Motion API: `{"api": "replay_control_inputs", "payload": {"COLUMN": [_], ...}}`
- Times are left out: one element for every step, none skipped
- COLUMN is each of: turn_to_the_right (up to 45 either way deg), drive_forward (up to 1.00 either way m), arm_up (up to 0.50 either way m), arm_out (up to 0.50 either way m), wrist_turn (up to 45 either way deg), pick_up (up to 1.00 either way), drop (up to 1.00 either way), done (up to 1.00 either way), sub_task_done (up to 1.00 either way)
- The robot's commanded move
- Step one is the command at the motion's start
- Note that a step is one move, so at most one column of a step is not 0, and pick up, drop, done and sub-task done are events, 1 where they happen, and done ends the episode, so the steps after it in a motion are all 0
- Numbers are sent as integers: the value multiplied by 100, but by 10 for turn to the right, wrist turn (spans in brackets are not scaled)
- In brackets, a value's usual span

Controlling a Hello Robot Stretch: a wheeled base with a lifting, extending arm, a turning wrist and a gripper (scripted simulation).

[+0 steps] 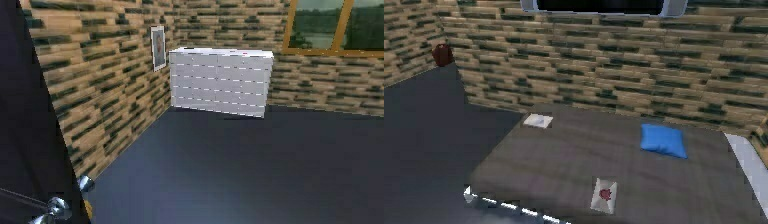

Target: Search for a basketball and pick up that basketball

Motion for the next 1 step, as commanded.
{"api": "replay_control_inputs", "payload": {"turn_to_the_right": [-30], "drive_forward": [0], "arm_up": [0], "arm_out": [0], "wrist_turn": [0], "pick_up": [0], "drop": [0], "done": [0], "sub_task_done": [0]}}
